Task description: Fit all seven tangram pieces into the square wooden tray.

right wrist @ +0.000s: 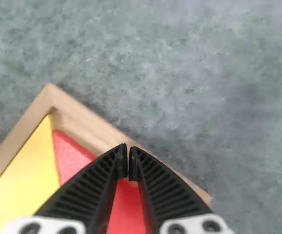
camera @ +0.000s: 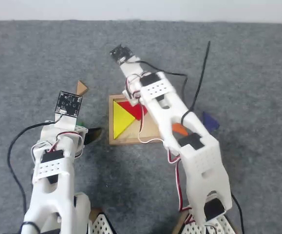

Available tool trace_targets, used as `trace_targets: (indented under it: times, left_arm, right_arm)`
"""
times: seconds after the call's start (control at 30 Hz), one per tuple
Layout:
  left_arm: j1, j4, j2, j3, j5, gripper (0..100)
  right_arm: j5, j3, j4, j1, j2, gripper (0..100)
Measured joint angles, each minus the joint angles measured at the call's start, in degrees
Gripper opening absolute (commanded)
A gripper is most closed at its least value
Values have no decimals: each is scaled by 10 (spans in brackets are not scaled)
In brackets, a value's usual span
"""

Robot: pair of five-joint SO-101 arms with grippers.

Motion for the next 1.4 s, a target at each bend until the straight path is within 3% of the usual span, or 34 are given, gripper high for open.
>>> trace_targets:
  times: [0.27,0.5,0.63,0.97,1.23,1.4]
  left_arm:
    - [0,0,0,0,0,445]
    - [0,0,0,0,0,445]
    - [0,0,0,0,0,445]
    - [0,0,0,1,0,445]
    - [0,0,0,1,0,445]
    - [0,0,0,1,0,445]
  right_arm:
    - [-1,139,16,4,-163,8]
    - [-1,293,-74,4,-210,8]
    - [1,283,-101,-1,-160,8]
    - [20,89,-12,-3,-18,8]
    - [22,42,50,-10,-17,8]
    - [22,62,55,-8,-89,8]
